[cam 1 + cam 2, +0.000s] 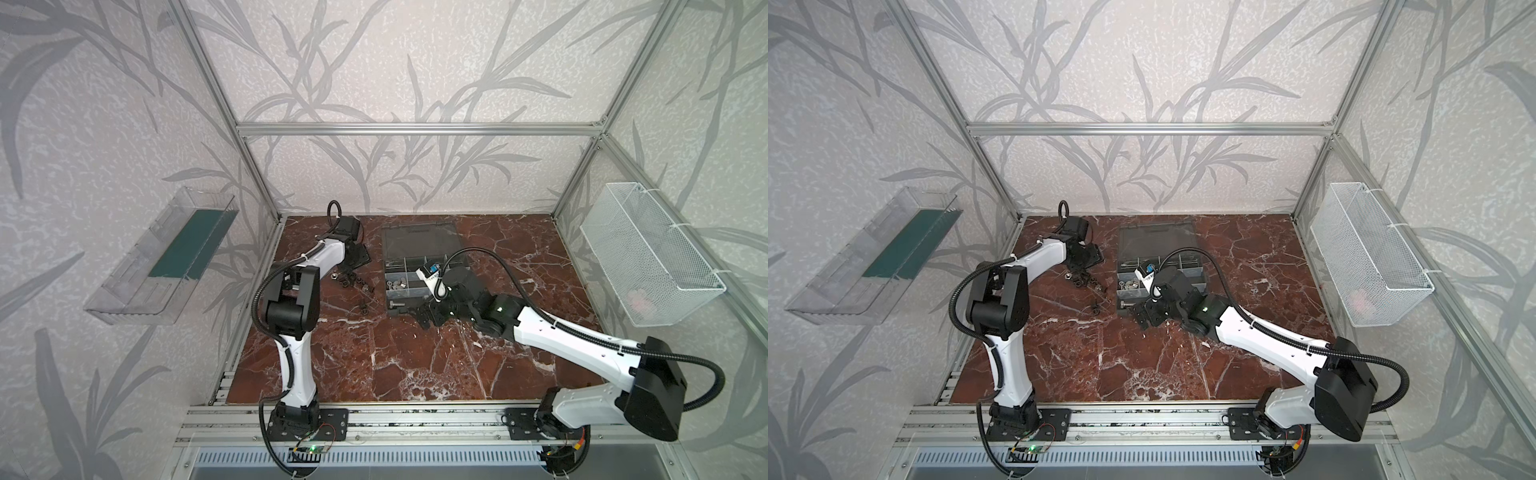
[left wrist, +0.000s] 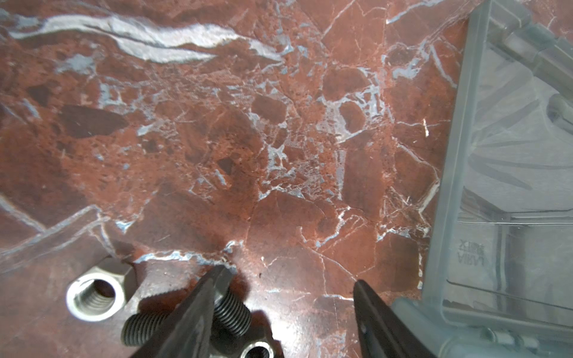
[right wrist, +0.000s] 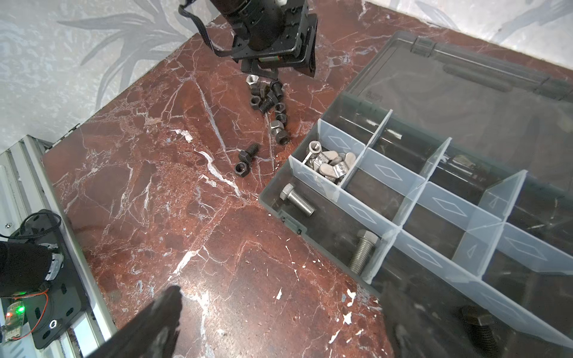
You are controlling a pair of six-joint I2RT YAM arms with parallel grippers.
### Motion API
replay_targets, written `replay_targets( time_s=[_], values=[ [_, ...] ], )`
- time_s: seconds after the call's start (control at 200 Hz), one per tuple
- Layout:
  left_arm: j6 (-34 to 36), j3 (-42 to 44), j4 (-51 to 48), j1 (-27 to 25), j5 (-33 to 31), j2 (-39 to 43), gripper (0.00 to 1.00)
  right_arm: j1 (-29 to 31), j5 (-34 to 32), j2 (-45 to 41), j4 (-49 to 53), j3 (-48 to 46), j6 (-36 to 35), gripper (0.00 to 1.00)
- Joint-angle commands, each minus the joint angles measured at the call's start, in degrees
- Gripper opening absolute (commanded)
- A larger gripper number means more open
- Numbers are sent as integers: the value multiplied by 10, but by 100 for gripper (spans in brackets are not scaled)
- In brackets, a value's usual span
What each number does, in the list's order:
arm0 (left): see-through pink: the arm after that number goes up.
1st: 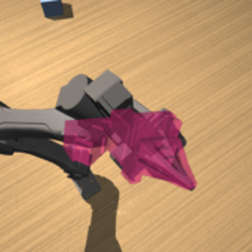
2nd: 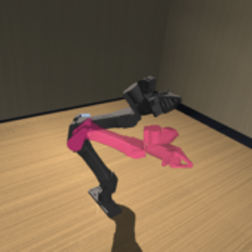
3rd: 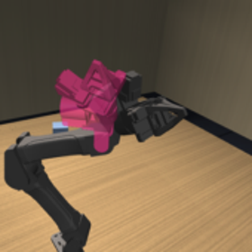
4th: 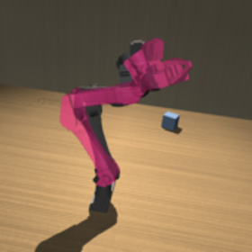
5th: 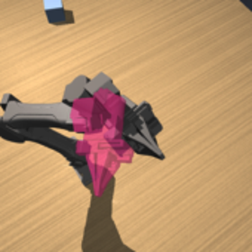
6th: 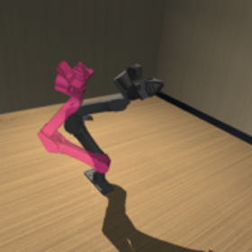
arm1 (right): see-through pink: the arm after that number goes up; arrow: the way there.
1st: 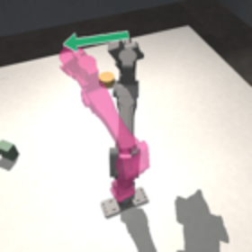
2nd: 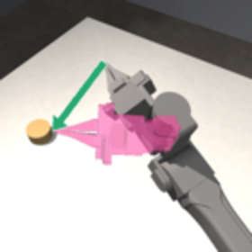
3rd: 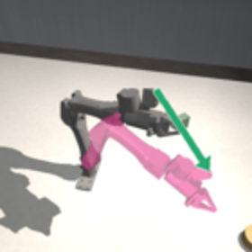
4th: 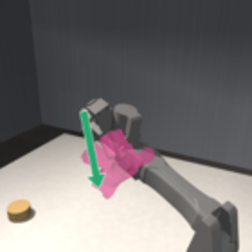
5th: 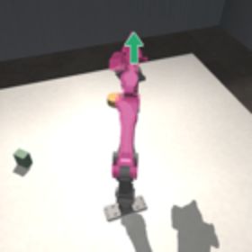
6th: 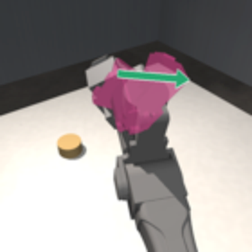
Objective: Sort the screws and nuts into containers
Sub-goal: 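Move the open left gripper back over the pile while the right gripper draws back, then lower the left gripper onto another black bolt and close on its head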
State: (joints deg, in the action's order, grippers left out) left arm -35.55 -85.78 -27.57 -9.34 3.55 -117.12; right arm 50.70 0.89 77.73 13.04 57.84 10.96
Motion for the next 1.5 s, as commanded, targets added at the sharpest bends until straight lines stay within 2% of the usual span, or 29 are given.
replay_targets(
  time_s=[0.0, 0.395, 0.655, 0.805, 1.045, 1.255, 1.495],
  values=[
    [-2, 26, -24, 2, 7, 10, 70, 3, -5, -9, -15, -12, 3, 99],
    [21, 61, -30, -8, 11, 81, 74, 4, 10, 10, -24, -1, 9, 99],
    [19, 57, -33, -7, 8, 50, 73, 4, 19, 14, -33, -1, 20, 99],
    [14, 44, -25, -4, 11, 31, 72, 4, 11, 14, -34, 0, 0, 99],
    [12, 36, -16, 0, 11, 12, 65, 1, 13, 28, -41, 13, -38, 99],
    [7, 41, -3, 4, 1, 7, 56, -1, 15, 28, -39, 13, -44, 99],
    [13, 18, -15, 12, -6, -11, 52, -16, 35, 35, -36, 19, -40, 99]
  ],
)
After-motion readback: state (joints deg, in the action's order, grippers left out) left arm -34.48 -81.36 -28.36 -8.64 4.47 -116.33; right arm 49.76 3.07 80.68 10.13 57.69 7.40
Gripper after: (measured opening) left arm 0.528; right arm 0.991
